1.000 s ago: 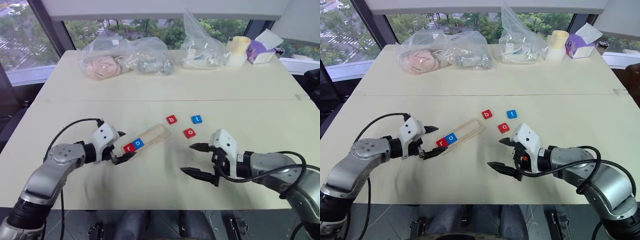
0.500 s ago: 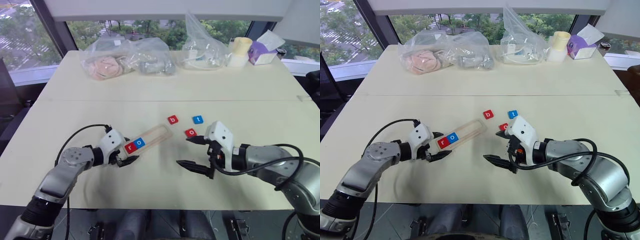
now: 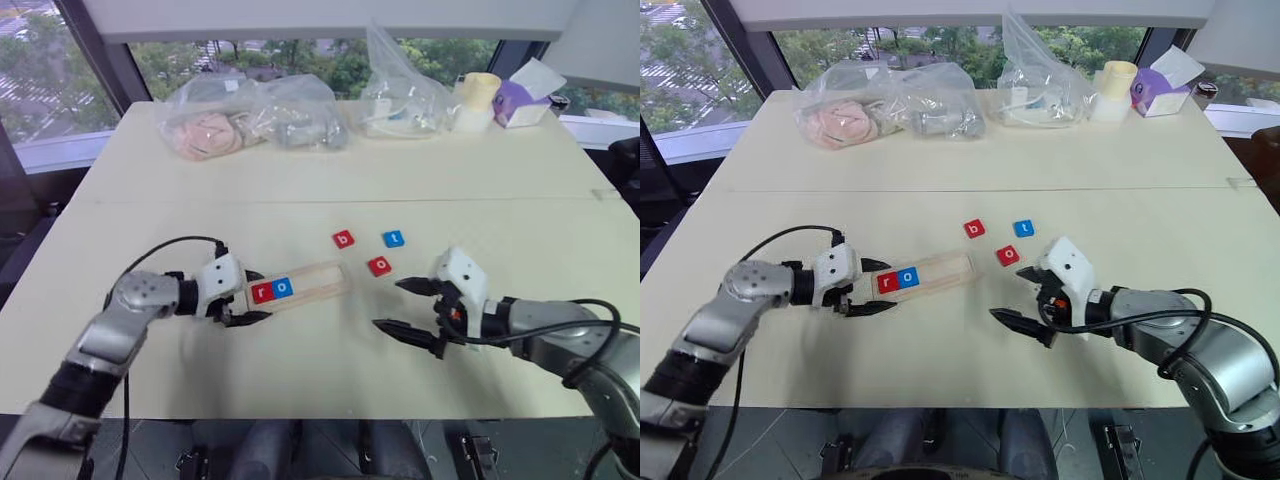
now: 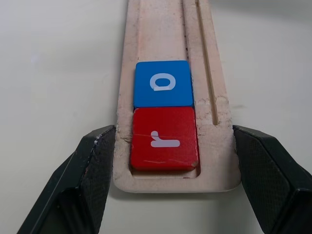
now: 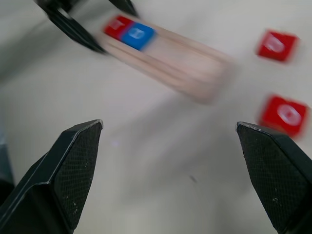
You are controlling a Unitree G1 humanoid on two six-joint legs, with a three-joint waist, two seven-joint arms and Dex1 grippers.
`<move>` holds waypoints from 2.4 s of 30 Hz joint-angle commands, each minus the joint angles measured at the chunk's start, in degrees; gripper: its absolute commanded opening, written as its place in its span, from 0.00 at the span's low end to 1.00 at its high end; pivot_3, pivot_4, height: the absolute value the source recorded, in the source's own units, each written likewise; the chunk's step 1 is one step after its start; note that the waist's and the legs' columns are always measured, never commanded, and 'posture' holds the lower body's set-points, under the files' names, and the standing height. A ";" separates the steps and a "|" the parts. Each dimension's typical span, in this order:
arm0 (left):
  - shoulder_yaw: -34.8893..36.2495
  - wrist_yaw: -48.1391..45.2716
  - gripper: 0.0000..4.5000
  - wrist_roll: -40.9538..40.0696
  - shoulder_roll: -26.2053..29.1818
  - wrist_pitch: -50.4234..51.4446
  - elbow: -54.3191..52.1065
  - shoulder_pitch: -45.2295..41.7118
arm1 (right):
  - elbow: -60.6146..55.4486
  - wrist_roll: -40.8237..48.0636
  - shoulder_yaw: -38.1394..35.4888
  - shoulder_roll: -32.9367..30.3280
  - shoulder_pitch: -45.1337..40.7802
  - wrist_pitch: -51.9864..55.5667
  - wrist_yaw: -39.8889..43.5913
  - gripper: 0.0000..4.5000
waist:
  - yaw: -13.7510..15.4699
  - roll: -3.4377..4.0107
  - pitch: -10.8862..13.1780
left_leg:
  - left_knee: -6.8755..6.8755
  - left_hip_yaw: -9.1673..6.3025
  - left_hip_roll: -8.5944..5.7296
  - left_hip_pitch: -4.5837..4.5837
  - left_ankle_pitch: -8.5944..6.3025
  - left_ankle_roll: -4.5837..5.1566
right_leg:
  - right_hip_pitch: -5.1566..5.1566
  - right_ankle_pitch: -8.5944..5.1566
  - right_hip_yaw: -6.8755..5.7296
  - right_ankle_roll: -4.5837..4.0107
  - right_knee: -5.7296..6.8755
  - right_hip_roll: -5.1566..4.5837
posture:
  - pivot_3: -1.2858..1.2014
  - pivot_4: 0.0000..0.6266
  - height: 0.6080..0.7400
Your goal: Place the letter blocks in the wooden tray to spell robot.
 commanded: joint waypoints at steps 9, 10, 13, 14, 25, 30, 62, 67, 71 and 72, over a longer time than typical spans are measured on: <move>-5.05 -9.38 0.70 4.82 -7.42 -13.59 17.11 -10.22 | -1.22 -2.95 -2.94 3.57 4.51 -3.99 -3.41 1.00 | 0.07 -0.04 0.01 | 0.06 -0.02 -0.05 0.00 -0.01 0.06 | 0.06 0.10 -0.01 0.26 0.00 0.06 | 0.52 0.24 1.00; -5.08 -9.18 0.70 5.14 -7.74 -13.66 17.63 -10.12 | -1.53 -2.92 -2.94 3.84 4.81 -3.93 -3.77 1.00 | 0.04 -0.01 0.00 | 0.07 -0.01 -0.06 0.00 -0.01 0.06 | 0.06 0.10 0.00 0.26 0.00 0.05 | 0.52 0.24 1.00; -4.72 -8.86 0.70 5.48 -8.55 -16.00 19.12 -9.78 | -1.93 -2.97 -2.72 4.44 5.19 -3.87 -4.50 1.00 | 0.04 0.01 -0.02 | 0.10 -0.01 -0.07 0.03 -0.01 0.06 | 0.10 0.13 0.00 0.31 0.02 0.06 | 0.52 0.24 1.00; -4.90 -9.71 0.81 5.39 -8.44 -16.87 19.34 -9.61 | -1.91 -2.87 -2.59 4.91 5.20 -3.92 -4.76 1.00 | 0.08 0.02 -0.02 | 0.12 -0.01 -0.07 0.06 -0.01 0.06 | 0.14 0.13 0.00 0.31 0.02 0.06 | 0.52 0.24 1.00; -0.33 -8.48 0.99 2.85 -5.89 -12.49 15.34 -7.85 | 0.48 -3.41 -0.43 9.77 -0.90 -3.73 -9.28 1.00 | -0.15 -0.01 -0.02 | 0.17 -0.03 -0.07 0.10 -0.01 0.07 | 0.19 0.19 0.01 0.40 0.03 0.07 | 0.52 0.24 1.00; 9.22 -6.82 0.99 -8.59 -0.13 9.52 4.70 -4.63 | 12.23 -17.14 12.11 17.40 -15.43 -6.98 -17.19 1.00 | -2.09 -0.07 0.06 | 0.11 -0.10 0.06 0.12 -0.01 0.06 | 0.01 0.23 0.08 0.33 0.13 0.32 | 0.52 0.24 1.00; 22.64 27.70 1.00 -22.29 -6.05 36.33 -31.47 7.34 | 50.29 -35.45 16.17 42.95 -36.66 -7.52 -24.73 0.26 | -1.92 -0.01 0.07 | -0.04 -0.10 0.73 0.30 0.21 -0.35 | -0.10 0.58 0.34 -0.25 0.22 1.23 | 0.52 0.24 1.00; 21.00 24.12 1.00 -24.90 -4.14 38.05 -32.41 6.92 | 35.54 -34.01 10.98 40.47 -35.87 -0.92 -26.00 0.26 | -1.77 0.04 0.10 | -0.09 -0.06 0.74 0.24 0.21 -0.35 | -0.20 0.65 0.38 -0.13 0.22 1.23 | 0.52 0.24 1.00; 18.19 21.28 1.00 -26.69 -4.18 38.35 -33.21 5.73 | 18.58 -33.19 6.51 37.91 -28.93 11.27 -27.63 0.26 | -1.19 0.01 0.08 | -0.14 -0.11 0.74 0.19 0.21 -0.36 | -0.16 0.64 0.36 -0.13 0.15 1.22 | 0.52 0.24 1.00; 16.89 20.59 1.00 -26.88 -4.20 38.56 -33.45 5.33 | 14.21 -33.29 5.02 37.59 -26.60 14.52 -28.37 0.26 | -1.31 0.00 0.07 | -0.15 -0.12 0.74 0.19 0.21 -0.36 | -0.14 0.57 0.36 -0.25 0.13 1.21 | 0.52 0.24 1.00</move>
